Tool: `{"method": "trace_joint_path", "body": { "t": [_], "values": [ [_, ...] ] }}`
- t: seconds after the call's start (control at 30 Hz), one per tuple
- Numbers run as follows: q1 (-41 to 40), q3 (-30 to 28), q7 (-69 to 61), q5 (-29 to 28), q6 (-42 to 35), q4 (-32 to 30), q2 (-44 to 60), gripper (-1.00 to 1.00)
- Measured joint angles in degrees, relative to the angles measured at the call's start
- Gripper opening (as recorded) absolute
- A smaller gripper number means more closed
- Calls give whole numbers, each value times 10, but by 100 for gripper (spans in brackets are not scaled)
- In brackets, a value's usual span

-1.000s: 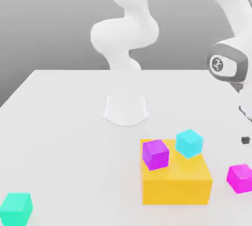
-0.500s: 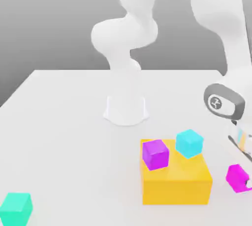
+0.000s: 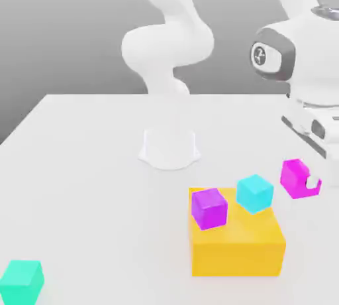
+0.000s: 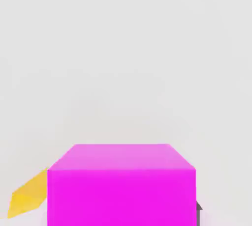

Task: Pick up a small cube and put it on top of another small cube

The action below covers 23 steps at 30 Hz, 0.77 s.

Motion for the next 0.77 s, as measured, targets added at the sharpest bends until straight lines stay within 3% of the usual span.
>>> {"method": "trace_joint_path", "body": {
  "t": [0.2, 0.37, 0.4, 0.6, 0.77],
  "values": [
    [-25, -17, -19, -26, -53, -56, -112, -100],
    [-29, -19, -21, -30, 46, -88, -46, -100],
    [-29, -19, -21, -31, 60, -91, -36, 100],
    [-29, -19, -21, -31, 67, -93, -31, 100],
    [-29, -19, -21, -31, -25, -71, -101, 100]
  ]
}}
